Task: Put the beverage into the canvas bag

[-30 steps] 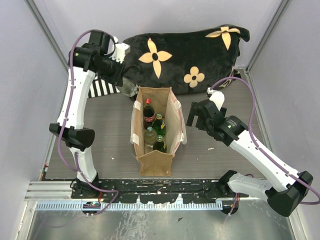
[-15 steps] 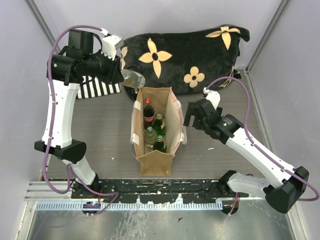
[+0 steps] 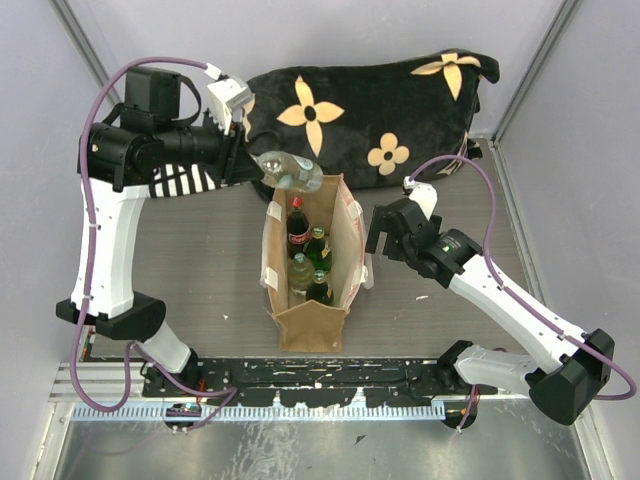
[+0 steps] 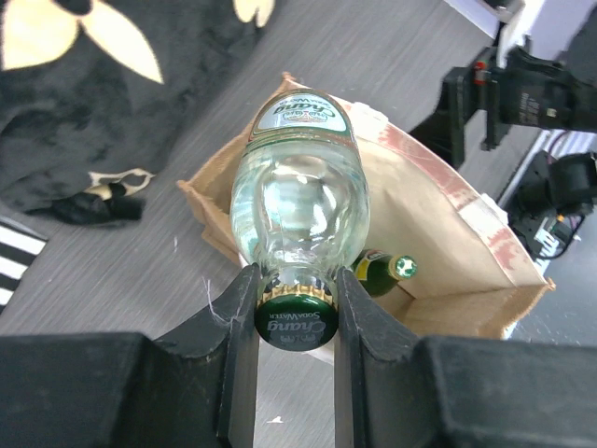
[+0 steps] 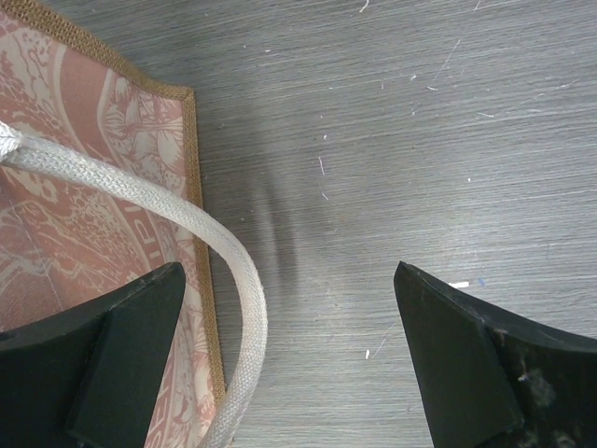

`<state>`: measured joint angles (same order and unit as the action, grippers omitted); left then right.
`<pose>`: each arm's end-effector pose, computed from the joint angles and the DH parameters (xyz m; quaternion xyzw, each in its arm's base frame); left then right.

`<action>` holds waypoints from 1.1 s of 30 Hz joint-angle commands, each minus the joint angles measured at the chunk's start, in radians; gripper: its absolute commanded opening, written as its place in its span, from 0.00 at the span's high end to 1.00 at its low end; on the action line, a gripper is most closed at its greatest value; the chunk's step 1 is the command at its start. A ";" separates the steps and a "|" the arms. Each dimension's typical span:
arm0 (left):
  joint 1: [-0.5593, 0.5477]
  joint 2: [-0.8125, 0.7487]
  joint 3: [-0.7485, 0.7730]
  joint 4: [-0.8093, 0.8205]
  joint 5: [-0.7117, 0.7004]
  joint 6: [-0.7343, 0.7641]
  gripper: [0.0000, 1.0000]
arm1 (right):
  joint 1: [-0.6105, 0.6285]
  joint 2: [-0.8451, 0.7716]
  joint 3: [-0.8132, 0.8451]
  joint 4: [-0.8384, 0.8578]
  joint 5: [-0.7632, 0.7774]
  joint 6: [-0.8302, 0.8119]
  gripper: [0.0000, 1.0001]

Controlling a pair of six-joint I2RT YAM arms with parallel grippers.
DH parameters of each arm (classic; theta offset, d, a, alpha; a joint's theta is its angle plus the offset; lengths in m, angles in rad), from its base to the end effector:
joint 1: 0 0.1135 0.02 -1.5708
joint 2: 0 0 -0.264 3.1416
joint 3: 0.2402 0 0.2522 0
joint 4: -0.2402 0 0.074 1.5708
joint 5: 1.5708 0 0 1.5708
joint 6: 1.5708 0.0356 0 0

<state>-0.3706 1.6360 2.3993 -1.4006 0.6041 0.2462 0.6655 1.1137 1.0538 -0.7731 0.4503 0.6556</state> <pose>0.2311 -0.1115 0.5282 0.3863 0.7717 -0.2919 0.4123 0.1849 0.1255 0.3172 0.0760 0.9096 0.0512 0.4053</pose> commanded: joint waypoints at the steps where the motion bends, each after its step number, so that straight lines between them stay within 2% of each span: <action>1: -0.065 -0.058 0.034 -0.112 0.092 0.131 1.00 | -0.005 -0.015 0.000 0.037 0.005 -0.013 0.00; 5: -0.122 -0.085 -0.002 -0.245 0.060 0.225 1.00 | -0.006 -0.025 -0.011 0.029 0.007 -0.009 0.00; 12: -0.195 -0.133 -0.119 -0.343 0.026 0.294 1.00 | -0.007 -0.031 -0.031 0.029 -0.001 0.002 0.00; 20: -0.262 -0.226 -0.355 -0.353 -0.077 0.380 1.00 | -0.006 -0.036 -0.042 0.028 0.001 0.005 0.00; 26: -0.283 -0.244 -0.403 -0.376 -0.141 0.428 1.00 | -0.008 -0.035 -0.052 0.028 -0.002 0.003 0.00; 33: -0.359 -0.245 -0.483 -0.376 -0.185 0.445 1.00 | -0.008 -0.039 -0.060 0.029 -0.002 0.003 0.00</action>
<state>-0.6868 1.4265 1.9339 -1.5490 0.4103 0.4866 0.6624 1.1057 0.9920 -0.7719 0.4419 0.6537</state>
